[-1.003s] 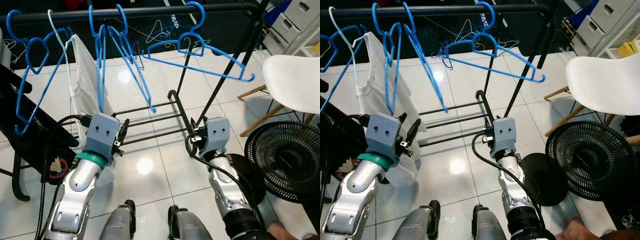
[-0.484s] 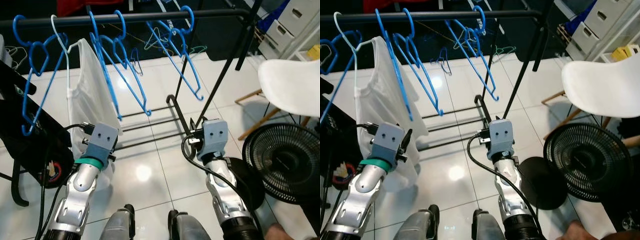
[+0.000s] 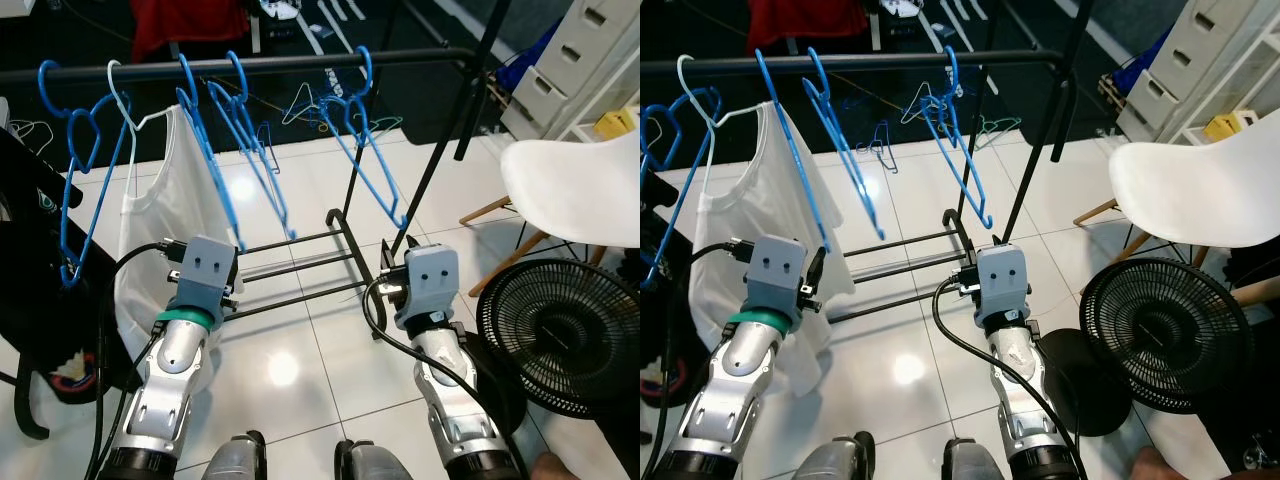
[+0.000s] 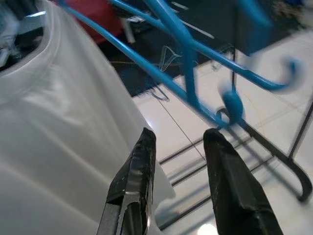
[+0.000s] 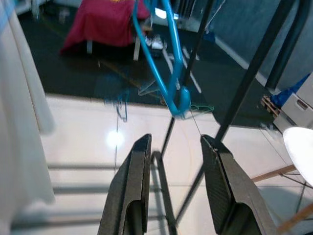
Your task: Hang hanger
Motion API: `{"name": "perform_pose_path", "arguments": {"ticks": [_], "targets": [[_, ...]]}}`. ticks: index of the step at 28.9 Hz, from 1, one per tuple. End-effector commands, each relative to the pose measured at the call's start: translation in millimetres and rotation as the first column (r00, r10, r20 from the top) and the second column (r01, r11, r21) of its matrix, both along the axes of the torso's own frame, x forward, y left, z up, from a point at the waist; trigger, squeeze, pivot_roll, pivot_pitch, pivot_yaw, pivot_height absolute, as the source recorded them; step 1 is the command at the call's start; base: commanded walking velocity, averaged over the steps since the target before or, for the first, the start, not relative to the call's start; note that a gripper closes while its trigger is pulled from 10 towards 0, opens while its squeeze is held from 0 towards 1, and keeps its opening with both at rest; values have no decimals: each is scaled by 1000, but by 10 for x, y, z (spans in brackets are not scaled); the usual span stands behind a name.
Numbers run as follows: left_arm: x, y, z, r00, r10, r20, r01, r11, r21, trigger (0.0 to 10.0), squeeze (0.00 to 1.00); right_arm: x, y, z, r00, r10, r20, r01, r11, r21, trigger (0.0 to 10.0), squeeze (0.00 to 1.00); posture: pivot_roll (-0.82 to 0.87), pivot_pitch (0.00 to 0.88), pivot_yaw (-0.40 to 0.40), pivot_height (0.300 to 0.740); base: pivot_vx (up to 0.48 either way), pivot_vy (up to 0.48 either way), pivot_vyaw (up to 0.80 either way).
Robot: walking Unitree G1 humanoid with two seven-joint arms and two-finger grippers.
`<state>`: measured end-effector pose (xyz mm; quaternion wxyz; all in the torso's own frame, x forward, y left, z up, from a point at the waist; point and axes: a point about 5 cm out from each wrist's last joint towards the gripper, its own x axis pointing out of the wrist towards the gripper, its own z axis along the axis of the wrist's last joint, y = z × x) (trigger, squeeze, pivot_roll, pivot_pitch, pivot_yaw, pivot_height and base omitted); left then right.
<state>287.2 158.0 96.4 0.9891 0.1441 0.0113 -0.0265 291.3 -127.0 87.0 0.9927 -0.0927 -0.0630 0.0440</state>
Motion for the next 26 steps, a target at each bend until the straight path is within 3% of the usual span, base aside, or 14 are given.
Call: {"name": "perform_pose_path", "arguments": {"ticks": [1,2,5,10,14,26], "targets": [[-41,-12,-107,999,-14,-35,14,1000,14,10000,0,-31,-27,-92,1000,-11,-29,10,1000,-10,10000,0,-5,0,3,733,0,0,0],[-54,20,-176,999,-19,-48,22,998,57,10000,0,-45,-55,-194,997,-18,-74,17,1000,-20,10000,0,-4,0,0,733,0,0,0],[-56,198,-353,994,39,-106,-31,997,73,10000,0,-133,-123,-516,975,-43,-219,35,999,-41,10000,0,2,0,-1,733,0,0,0],[-59,226,-450,988,59,-141,-52,997,53,10000,0,-118,-99,-540,969,-34,-245,29,999,-26,10000,0,-7,0,-1,733,0,0,0],[-86,123,-528,986,31,-161,-23,999,48,10000,0,-66,-93,-589,961,-30,-275,21,999,-34,10000,0,-4,0,-3,733,0,0,0],[-44,115,-503,993,38,-112,-32,998,53,10000,0,-4,-20,-564,967,27,-254,-35,999,-29,10000,0,11,0,-14,733,0,0,-81]]}}
